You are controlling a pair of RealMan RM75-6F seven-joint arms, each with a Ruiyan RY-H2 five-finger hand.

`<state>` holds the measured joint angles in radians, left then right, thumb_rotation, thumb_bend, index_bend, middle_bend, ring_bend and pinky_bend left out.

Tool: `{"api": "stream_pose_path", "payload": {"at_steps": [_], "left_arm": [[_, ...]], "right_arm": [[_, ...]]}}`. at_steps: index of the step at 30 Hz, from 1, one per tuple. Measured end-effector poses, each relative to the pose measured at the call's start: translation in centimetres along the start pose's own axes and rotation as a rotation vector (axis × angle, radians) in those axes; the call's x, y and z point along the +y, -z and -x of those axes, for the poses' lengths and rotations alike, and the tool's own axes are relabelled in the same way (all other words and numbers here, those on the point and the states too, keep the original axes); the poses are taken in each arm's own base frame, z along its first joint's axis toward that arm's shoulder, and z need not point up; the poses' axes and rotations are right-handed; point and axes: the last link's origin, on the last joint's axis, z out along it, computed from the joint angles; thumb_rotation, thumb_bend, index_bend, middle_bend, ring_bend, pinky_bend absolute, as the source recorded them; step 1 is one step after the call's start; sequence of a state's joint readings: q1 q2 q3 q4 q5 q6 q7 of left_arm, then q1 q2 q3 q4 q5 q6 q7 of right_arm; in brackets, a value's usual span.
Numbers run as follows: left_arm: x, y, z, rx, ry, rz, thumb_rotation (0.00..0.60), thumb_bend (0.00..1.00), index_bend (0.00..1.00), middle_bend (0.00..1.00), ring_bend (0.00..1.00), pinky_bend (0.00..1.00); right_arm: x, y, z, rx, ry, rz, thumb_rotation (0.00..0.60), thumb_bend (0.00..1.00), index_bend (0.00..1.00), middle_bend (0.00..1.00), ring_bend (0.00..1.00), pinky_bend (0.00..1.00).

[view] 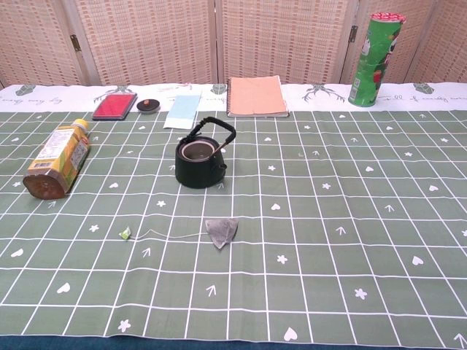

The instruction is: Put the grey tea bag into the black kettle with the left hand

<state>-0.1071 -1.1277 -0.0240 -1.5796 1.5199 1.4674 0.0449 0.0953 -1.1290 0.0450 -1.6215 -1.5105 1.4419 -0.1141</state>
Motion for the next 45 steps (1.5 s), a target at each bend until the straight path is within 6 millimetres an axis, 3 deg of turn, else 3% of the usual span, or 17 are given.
{"api": "stream_pose_path", "payload": {"at_steps": [9,14,19,23,27,33,40,45], "left_arm": [[0.1,-0.2,0.0,0.001,0.006,0.003,0.600,0.23,0.10,0.14,0.11,0.11],[0.0,-0.6,0.2,-0.024,0.057,0.018,0.600,0.23,0.19,0.29,0.24,0.23],[0.6,-1.3,1.1,-0.099,0.028,0.061,0.600,0.23,0.29,0.59,0.55,0.58],[1.9,-2.1,1.5,-0.124,0.052,0.130,0.600,0.23,0.36,0.83,0.77,0.77],[3.9,-2.8,2.4,-0.137,0.174,0.200,0.600,0.23,0.43,0.96,0.90,0.89],[6.6,-4.4,3.9,-0.150,0.208,0.218,0.600,0.23,0.50,1.00,0.96,0.93],[10.3,-7.3,6.1,-0.193,0.289,0.155,0.600,0.23,0.52,1.00,0.98,0.95],[12.8,-8.3,7.3,-0.220,0.299,0.178,0.600,0.23,0.53,1.00,0.98,0.95]], "right_arm": [[0.0,0.0,0.1,-0.011,0.001,-0.005,0.600,0.48,0.00,0.00,0.00,0.00],[-0.1,0.4,-0.2,0.004,-0.001,-0.015,0.600,0.48,0.00,0.00,0.00,0.00],[-0.3,0.9,-0.7,0.017,-0.010,-0.042,0.600,0.48,0.00,0.00,0.00,0.00],[-0.5,0.8,-0.7,0.016,-0.009,-0.053,0.600,0.48,0.00,0.00,0.00,0.00],[-0.3,0.8,-0.9,0.016,-0.013,-0.051,0.600,0.48,0.00,0.00,0.00,0.00],[0.0,1.3,-1.6,0.046,-0.026,-0.047,0.600,0.48,0.00,0.00,0.00,0.00],[0.2,2.3,-2.4,0.088,-0.042,-0.056,0.600,0.48,0.00,0.00,0.00,0.00],[0.3,2.4,-2.7,0.098,-0.052,-0.061,0.600,0.48,0.00,0.00,0.00,0.00]]}}
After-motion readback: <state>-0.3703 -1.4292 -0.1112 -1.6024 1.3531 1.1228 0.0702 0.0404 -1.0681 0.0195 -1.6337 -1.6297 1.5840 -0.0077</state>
